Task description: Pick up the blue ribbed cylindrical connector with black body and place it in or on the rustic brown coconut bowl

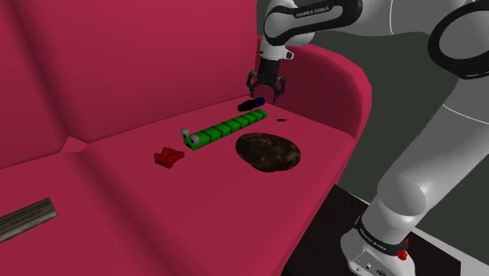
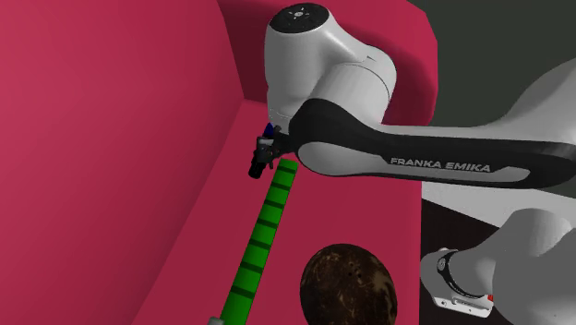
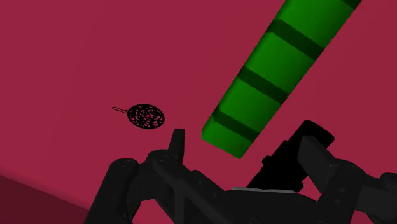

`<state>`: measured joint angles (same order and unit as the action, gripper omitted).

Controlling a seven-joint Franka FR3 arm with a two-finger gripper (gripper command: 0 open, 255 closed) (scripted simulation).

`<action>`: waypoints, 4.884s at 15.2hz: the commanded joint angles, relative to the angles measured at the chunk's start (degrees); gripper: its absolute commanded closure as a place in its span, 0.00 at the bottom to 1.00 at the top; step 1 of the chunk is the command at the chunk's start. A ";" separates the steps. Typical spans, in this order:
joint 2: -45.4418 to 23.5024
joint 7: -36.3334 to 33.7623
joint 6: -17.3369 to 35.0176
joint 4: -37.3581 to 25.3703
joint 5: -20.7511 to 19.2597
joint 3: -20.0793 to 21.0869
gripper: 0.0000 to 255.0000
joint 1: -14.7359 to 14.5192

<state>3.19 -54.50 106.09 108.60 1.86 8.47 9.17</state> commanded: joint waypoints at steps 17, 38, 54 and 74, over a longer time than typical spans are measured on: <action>-18.46 -18.83 6.25 -13.17 -0.11 -2.35 0.00 1.22; -17.88 -18.96 2.62 -16.22 -0.09 -2.33 1.00 1.22; -18.30 -19.54 -9.89 -29.16 -0.24 -2.26 1.00 1.09; 14.20 -30.43 -4.76 7.44 4.70 3.78 1.00 -4.99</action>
<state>15.42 -83.98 101.39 114.24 6.06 11.70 4.69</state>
